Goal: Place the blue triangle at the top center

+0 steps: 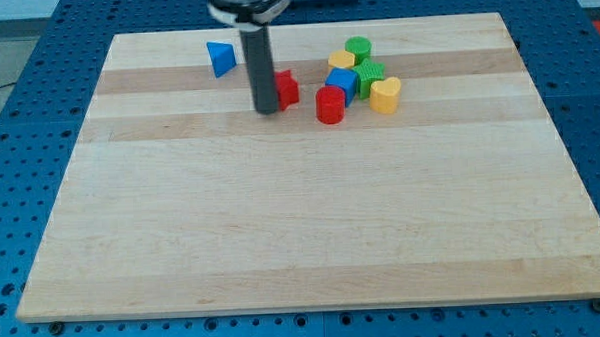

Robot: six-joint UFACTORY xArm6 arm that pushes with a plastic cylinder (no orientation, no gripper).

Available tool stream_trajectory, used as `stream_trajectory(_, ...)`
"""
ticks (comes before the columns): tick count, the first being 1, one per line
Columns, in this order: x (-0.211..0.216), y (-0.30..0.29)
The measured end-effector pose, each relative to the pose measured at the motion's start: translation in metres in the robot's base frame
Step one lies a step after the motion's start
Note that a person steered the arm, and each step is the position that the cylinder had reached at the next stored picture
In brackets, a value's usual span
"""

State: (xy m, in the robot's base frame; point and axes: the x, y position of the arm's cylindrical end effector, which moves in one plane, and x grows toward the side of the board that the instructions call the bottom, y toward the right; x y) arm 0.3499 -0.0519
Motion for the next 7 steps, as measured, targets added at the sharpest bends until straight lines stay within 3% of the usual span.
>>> stream_trajectory(1,0.014,-0.079)
stream_trajectory(2,-0.004,-0.157)
stream_trajectory(3,-0.091,-0.157)
stream_trajectory(5,-0.066,0.012)
stream_trajectory(6,-0.090,0.020)
stream_trajectory(7,-0.153,-0.036)
